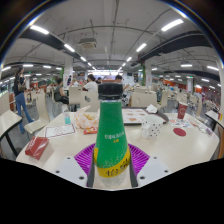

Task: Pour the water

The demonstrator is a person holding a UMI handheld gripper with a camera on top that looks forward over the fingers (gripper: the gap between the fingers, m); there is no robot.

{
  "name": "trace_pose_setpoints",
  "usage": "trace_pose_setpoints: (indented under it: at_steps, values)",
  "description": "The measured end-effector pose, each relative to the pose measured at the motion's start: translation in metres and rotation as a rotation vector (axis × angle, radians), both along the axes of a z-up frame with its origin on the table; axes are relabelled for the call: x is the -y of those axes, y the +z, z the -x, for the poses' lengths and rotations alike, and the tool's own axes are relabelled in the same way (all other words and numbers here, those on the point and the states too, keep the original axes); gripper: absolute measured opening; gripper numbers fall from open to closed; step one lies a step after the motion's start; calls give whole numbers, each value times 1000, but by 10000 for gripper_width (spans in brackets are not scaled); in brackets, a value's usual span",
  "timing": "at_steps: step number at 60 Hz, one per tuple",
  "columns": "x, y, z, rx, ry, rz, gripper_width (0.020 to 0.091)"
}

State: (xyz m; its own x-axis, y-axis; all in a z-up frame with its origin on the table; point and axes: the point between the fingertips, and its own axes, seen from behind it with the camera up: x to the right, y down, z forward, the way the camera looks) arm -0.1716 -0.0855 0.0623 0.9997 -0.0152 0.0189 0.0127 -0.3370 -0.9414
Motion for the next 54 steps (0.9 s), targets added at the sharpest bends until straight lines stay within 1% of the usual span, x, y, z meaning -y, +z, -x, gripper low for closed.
trace_pose_setpoints:
  at_steps: [2,3,4,6,8,9,11,14,18,23,25,26,29,30,32,33,34,35,39,40,44,45,46,50,51,52,54]
  values:
    - [-3,0,5,24,15,3,499]
    - [-5,0,7,37,22,7,476]
    - [-13,-5,11,50,26,14,475]
    - [-9,0,13,65,51,30,447]
    - [-11,1,18,77,73,46,443]
    - [-13,1,21,78,84,56,424]
    - [-25,-8,35,61,105,78,426]
    - [-26,1,43,10,143,98,402]
    - [-51,21,56,-82,152,79,401]
    - [-83,63,58,-271,158,25,403]
    - [-97,86,61,-368,147,8,401]
    - [-111,84,56,-421,140,-5,401]
    - [-132,101,46,-600,119,-17,403]
    - [-132,113,45,-667,107,-11,401]
    - [-141,123,39,-809,83,-4,400]
    - [-155,117,32,-889,76,-4,400]
    - [-160,120,29,-969,68,1,399]
    - [-154,130,27,-1051,56,11,400]
    - [-167,134,10,-1396,13,39,401]
    - [-178,127,5,-1481,9,43,400]
    - [-186,117,-13,-1786,-43,85,400]
    - [-179,121,-15,-1847,-60,102,398]
    - [-186,113,-16,-1893,-69,112,397]
    - [-185,101,-21,-2026,-90,168,398]
    - [-178,104,-23,-2053,-94,184,399]
    - [-188,99,-22,-2062,-104,191,399]
    - [-187,98,-26,-2104,-116,193,398]
